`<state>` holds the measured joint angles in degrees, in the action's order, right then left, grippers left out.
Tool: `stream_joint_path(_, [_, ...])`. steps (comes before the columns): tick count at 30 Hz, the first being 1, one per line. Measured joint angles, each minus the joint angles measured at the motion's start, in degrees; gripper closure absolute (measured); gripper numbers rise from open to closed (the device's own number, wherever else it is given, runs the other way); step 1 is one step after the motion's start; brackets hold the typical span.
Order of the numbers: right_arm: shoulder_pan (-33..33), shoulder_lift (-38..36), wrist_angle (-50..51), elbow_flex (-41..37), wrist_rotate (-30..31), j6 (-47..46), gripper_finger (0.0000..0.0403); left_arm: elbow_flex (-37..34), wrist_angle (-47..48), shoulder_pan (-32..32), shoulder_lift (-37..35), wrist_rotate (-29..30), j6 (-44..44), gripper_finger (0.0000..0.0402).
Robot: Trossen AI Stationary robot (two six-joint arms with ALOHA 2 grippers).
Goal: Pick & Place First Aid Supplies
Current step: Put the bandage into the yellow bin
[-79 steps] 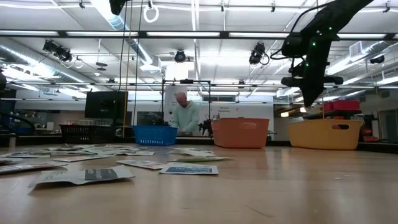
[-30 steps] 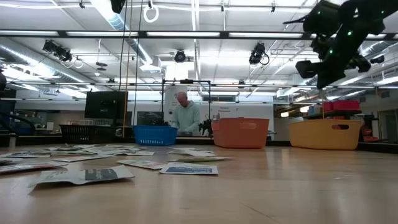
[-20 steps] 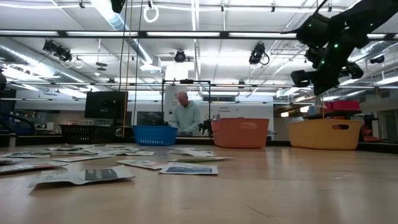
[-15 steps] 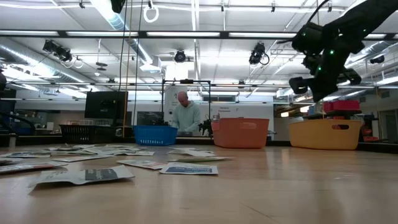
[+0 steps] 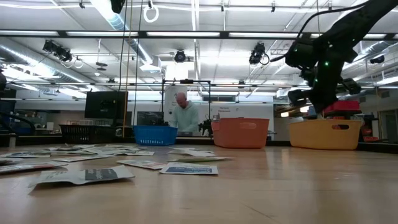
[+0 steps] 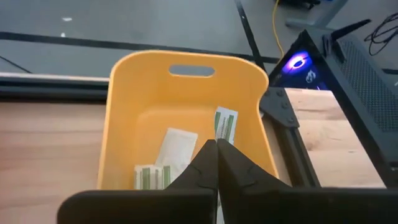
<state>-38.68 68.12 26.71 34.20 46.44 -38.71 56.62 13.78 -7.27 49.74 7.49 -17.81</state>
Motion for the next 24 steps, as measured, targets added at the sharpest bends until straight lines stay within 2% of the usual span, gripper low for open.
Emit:
stream_joint_path(13, [-2.13,0.31,0.03,-3.58,-3.96,-4.35,0.0399,0.00,0.02,0.02,0.00,0.00,-0.01,0.0223])
stream_joint_path(20, [-2.13,0.31,-1.48,-3.58,-2.49,-4.36,0.0380,0.00,0.02,0.02,0.00,0.00,-0.01,0.0223])
stream_joint_path(24, [-2.11,0.29,-2.02,-3.58,-2.44,-3.83,0.0356,0.00,0.02,0.02,0.00,0.00,-0.01,0.0223])
